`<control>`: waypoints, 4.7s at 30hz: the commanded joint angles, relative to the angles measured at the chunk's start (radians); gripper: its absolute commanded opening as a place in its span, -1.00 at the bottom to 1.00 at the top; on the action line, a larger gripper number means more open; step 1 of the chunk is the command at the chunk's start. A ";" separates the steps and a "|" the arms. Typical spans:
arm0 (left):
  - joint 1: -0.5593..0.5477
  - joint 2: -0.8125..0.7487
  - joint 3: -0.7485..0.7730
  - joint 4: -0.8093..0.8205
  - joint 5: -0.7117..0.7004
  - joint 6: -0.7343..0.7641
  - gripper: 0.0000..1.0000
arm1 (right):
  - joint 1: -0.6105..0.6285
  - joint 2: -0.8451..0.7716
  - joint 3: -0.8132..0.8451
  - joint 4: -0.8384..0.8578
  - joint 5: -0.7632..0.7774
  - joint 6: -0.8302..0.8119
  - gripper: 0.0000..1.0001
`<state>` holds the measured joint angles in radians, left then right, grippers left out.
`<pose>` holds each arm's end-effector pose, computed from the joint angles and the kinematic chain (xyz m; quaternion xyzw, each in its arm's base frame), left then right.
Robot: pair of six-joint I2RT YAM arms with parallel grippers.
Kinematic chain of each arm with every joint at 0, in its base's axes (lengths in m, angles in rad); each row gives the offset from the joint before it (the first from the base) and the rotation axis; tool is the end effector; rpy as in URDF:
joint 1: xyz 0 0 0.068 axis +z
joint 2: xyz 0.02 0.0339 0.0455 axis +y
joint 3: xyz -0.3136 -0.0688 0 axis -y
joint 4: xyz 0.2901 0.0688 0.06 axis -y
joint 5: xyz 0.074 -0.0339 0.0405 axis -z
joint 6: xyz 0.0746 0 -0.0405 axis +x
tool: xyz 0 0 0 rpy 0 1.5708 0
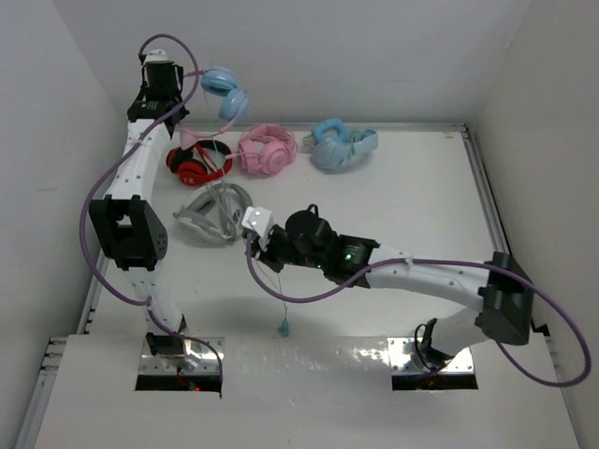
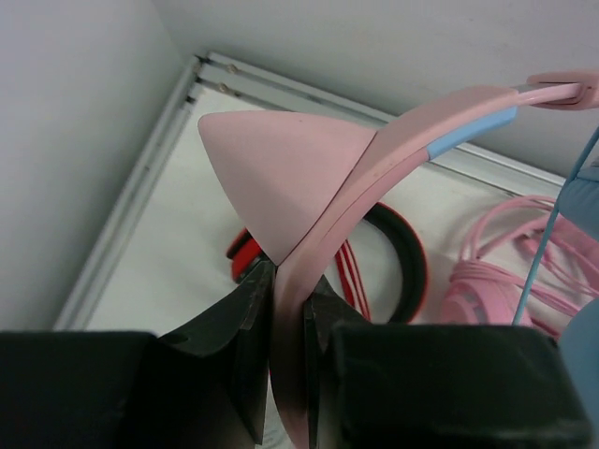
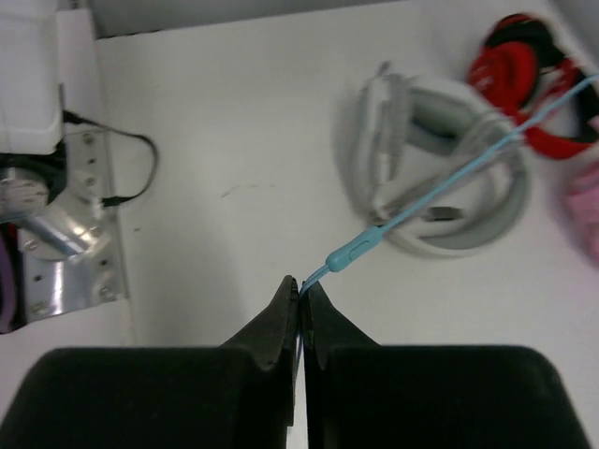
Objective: Wrap the headphones
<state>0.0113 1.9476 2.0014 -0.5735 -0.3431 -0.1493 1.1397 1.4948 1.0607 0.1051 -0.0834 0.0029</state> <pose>0.5467 0.0313 0.4090 -0.1537 0.8427 0.1132 0.5033 0.1719 0.3887 0.3107 -0.4579 0.6718 0.3428 0.4706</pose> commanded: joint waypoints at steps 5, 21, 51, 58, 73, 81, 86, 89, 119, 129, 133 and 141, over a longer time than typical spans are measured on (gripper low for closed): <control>-0.177 -0.102 -0.150 0.362 -0.198 0.345 -1.00 | -0.006 -0.157 0.065 -0.131 0.449 -0.150 -1.00; -0.577 -0.351 -0.687 0.416 -0.180 0.860 -1.00 | -0.461 -0.249 0.185 -0.058 0.734 -0.202 -1.00; -0.772 -0.529 -0.630 0.012 0.211 0.702 -1.00 | -0.856 -0.061 0.274 -0.124 0.433 0.040 -1.00; -0.772 -0.543 -0.474 -0.120 0.410 0.584 -1.00 | -0.870 -0.047 0.187 -0.166 0.027 0.014 -1.00; -0.772 -0.417 -0.038 -0.255 0.378 0.271 -1.00 | -0.756 0.056 -0.384 0.867 -0.469 0.537 0.00; -0.772 -0.461 0.014 -0.230 0.363 0.221 -1.00 | -0.725 0.202 -0.439 0.920 -0.268 0.526 0.17; -0.772 -0.458 0.072 -0.223 0.264 0.209 -1.00 | -0.712 0.306 -0.450 0.920 -0.164 0.531 0.19; -0.774 -0.464 0.079 -0.218 0.243 0.205 -1.00 | -0.710 0.327 -0.455 0.917 -0.118 0.536 0.21; -0.413 -0.434 0.112 -0.126 0.268 -0.078 -1.00 | -0.232 0.213 -0.703 0.933 0.303 0.339 -1.00; -0.281 -0.385 -0.019 0.059 0.069 -0.058 -1.00 | 0.063 0.196 -0.490 0.687 0.283 0.149 -1.00; -0.254 -0.331 -0.073 0.173 -0.051 0.000 -1.00 | 0.095 0.151 -0.476 0.664 0.234 0.141 -1.00; -0.231 -0.184 -0.058 0.303 -0.207 0.134 -1.00 | 0.141 0.064 -0.524 0.622 0.260 0.134 -1.00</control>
<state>-0.2611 1.7664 1.8961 -0.6559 -0.4026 -0.0174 1.2255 1.5902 0.5823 0.8482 0.2485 0.1383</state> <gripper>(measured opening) 0.141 0.010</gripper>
